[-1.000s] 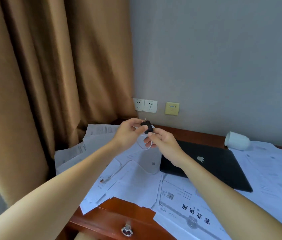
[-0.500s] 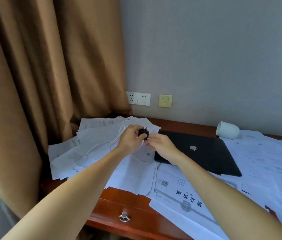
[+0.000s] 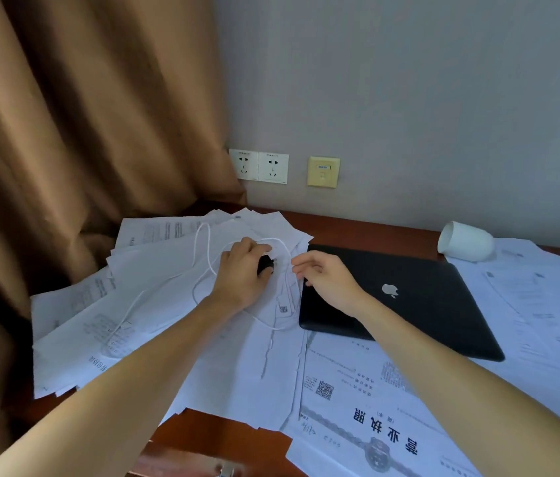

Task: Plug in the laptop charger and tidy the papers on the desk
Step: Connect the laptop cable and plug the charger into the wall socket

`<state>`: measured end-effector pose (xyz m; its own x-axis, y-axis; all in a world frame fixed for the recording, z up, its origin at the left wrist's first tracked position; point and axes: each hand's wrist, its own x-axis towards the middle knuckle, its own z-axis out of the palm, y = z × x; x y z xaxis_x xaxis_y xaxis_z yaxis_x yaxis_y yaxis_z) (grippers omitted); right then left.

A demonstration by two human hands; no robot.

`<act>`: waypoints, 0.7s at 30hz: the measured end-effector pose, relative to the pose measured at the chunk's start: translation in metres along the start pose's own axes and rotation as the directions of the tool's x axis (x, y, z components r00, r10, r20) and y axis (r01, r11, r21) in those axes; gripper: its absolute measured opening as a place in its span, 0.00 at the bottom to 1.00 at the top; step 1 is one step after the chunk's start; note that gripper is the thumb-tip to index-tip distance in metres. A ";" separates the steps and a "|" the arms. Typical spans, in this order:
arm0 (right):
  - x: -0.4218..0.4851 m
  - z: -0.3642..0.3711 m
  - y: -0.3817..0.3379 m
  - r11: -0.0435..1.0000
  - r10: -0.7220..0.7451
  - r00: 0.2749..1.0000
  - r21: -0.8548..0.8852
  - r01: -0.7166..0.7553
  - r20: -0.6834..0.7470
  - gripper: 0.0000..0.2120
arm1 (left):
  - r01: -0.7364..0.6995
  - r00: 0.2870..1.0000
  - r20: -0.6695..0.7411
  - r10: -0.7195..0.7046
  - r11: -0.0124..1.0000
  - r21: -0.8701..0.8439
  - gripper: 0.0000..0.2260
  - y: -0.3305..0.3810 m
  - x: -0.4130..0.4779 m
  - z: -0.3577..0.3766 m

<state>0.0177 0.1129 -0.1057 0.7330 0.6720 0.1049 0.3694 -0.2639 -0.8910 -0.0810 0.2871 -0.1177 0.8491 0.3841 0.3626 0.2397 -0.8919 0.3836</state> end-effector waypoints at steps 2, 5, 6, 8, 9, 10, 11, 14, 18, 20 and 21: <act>-0.004 -0.008 0.003 0.994 -0.037 0.999 -0.106 0.037 0.010 0.13 | -0.031 0.999 -0.039 0.032 0.999 0.013 0.16 0.004 -0.002 -0.006; -0.020 -0.022 0.008 0.975 -0.074 0.997 -0.209 0.077 0.022 0.15 | -0.067 0.996 -0.064 0.068 0.998 0.009 0.14 0.010 -0.015 -0.012; -0.028 -0.027 0.010 0.964 -0.087 0.996 -0.250 0.092 0.029 0.15 | -0.085 0.994 -0.062 0.085 0.996 0.008 0.13 0.013 -0.021 -0.014; -0.044 -0.037 0.017 0.925 -0.115 0.992 -0.359 0.125 0.048 0.14 | -0.124 0.991 -0.046 0.125 0.992 0.011 0.12 0.021 -0.035 -0.016; -0.053 -0.042 0.020 0.900 -0.122 0.991 -0.414 0.136 0.061 0.13 | -0.138 0.990 -0.037 0.139 0.990 0.014 0.13 0.027 -0.041 -0.017; -0.064 -0.048 0.024 0.878 -0.118 0.990 -0.459 0.139 0.074 0.13 | -0.152 0.988 -0.026 0.152 0.988 0.017 0.13 0.033 -0.049 -0.018; -0.075 -0.054 0.026 0.859 -0.108 0.991 -0.493 0.136 0.085 0.14 | -0.170 0.985 -0.014 0.170 0.985 0.017 0.14 0.040 -0.056 -0.018; -0.105 -0.073 0.032 0.804 -0.065 0.993 -0.585 0.108 0.093 0.22 | -0.260 0.964 0.045 0.260 0.965 -0.001 0.17 0.060 -0.074 -0.013; -0.133 -0.094 0.042 0.722 -0.031 0.996 -0.687 0.081 0.085 0.30 | -0.239 0.949 0.206 0.237 0.971 -0.014 0.25 0.073 -0.088 0.001; -0.140 -0.103 0.048 0.703 -0.053 0.996 -0.706 0.092 0.077 0.31 | -0.189 0.947 0.262 0.187 0.982 -0.020 0.29 0.075 -0.091 0.009; -0.141 -0.107 0.050 0.687 -0.069 0.995 -0.719 0.102 0.075 0.31 | -0.174 0.945 0.275 0.174 0.984 -0.026 0.30 0.076 -0.091 0.012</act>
<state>-0.0062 -0.0693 -0.1179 0.6610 0.7385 0.1331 0.7393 -0.6104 -0.2842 -0.1340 0.1813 -0.1318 0.9741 0.1419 0.1760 0.0760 -0.9387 0.3363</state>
